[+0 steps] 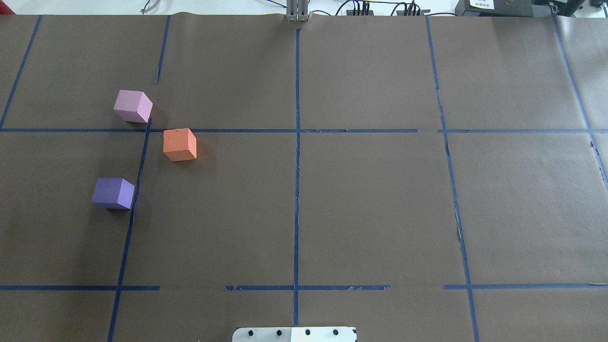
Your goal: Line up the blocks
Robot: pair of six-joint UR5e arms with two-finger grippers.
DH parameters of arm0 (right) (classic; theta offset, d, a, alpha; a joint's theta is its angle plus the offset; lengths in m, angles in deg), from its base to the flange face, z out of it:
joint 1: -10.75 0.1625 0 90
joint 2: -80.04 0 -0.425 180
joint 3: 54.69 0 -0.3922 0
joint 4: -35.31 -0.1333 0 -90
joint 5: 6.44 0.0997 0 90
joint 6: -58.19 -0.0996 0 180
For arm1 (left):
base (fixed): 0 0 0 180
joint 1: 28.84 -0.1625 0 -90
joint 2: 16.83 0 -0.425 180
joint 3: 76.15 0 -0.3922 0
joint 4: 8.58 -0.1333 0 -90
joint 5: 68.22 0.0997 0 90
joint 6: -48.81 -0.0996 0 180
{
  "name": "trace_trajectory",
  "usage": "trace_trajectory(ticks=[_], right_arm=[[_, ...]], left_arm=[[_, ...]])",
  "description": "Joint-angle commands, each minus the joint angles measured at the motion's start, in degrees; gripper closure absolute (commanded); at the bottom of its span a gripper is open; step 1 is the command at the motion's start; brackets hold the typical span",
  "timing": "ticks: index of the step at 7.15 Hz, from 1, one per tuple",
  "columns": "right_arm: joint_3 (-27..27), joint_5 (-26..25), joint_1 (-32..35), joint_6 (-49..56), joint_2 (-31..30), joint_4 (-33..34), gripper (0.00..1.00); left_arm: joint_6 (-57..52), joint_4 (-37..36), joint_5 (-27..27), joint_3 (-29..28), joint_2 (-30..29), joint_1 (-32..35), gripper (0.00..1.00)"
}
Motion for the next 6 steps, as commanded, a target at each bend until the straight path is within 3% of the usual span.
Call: trace_trajectory(ticks=[1,6], right_arm=[[0.0,0.0,0.0,0.1,0.0,0.0,0.00],[0.0,0.0,0.0,0.0,0.0,0.0,0.00]], left_arm=[[-0.1,0.2,0.0,0.1,0.0,0.0,0.00],[1.7,-0.8,0.0,3.4,-0.3,-0.1,0.00]])
